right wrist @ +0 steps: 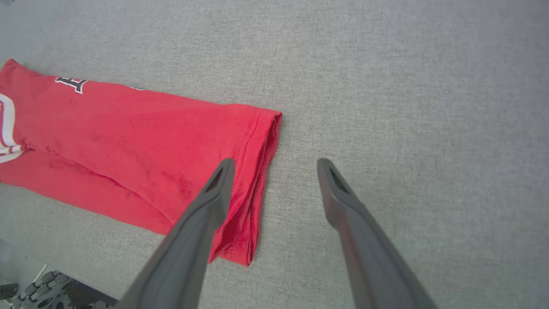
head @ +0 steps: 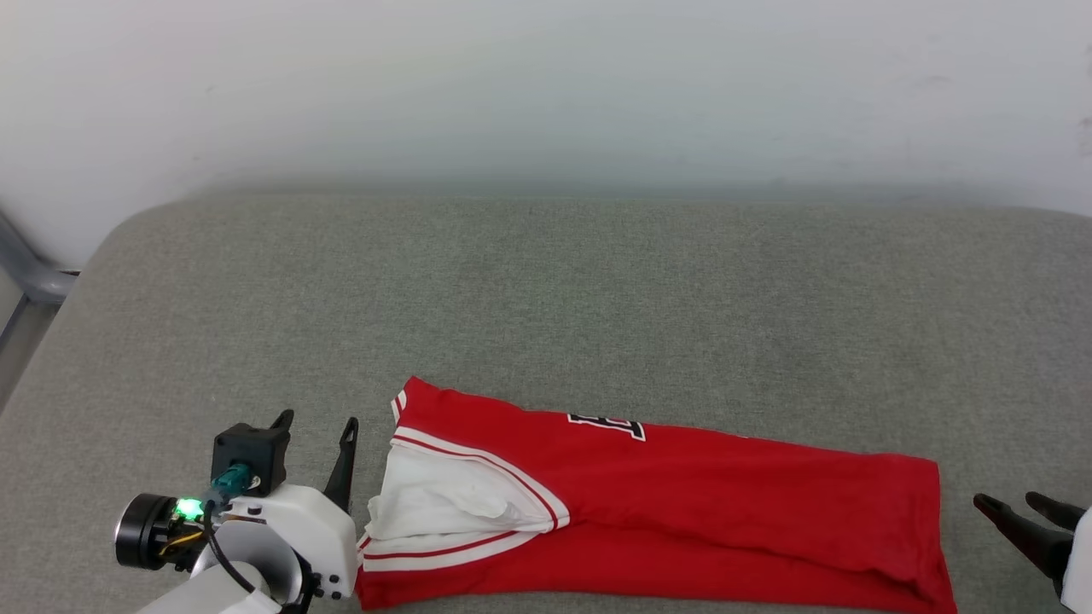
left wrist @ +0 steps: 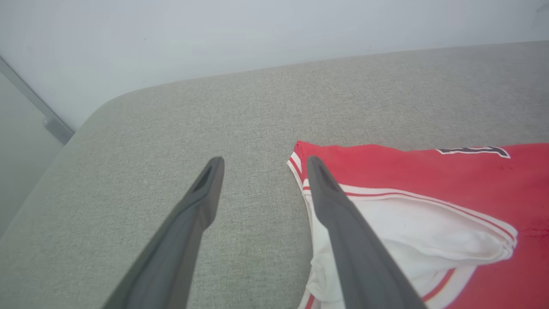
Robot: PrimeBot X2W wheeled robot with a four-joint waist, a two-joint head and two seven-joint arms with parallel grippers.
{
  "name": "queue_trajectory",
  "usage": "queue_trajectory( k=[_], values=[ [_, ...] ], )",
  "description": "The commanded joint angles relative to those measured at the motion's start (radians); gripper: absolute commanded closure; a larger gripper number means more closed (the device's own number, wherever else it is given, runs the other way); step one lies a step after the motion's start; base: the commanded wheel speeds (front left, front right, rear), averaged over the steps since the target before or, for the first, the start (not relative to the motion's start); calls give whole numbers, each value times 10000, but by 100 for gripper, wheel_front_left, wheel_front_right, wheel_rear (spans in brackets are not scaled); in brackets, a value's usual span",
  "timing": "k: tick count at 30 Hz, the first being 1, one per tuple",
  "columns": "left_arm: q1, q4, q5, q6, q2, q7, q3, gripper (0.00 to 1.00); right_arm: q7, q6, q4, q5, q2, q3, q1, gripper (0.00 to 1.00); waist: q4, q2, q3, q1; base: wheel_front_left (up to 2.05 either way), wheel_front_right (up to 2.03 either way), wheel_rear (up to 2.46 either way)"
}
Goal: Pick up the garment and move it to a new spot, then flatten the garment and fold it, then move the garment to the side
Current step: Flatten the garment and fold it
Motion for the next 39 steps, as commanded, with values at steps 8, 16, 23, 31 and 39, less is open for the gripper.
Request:
queue_trajectory(
  k=[8, 16, 23, 31, 39],
  values=[
    [1081, -727, 2346, 965, -812, -68, 2342, 0, 1233, -6, 360, 702, 233, -461, 362, 0, 391, -1, 252, 0, 0, 0, 0],
    [2253, -1204, 4333, 915, -1691, -60, 4176, 0, 1573, -6, 1052, 878, 728, -470, -51, 0, 715, -1, 598, 0, 0, 0, 0],
    [2971, -1331, 5482, 447, -2469, -61, 5357, 0, 1601, -6, 1537, 971, 1156, -31, -299, 0, 987, -1, 875, 0, 0, 0, 0],
    [3582, -1319, 6608, -263, -3423, -61, 6317, 0, 1503, 3, 1546, 1260, 1564, 873, -428, 0, 1168, -1, 977, 0, 0, 0, 0],
    [4030, -1441, 7677, -974, -4238, -62, 7110, 0, 1170, 8, 1506, 1381, 1407, 1698, -609, 93, 1215, -1, 902, 0, 0, 0, 0]
  ],
)
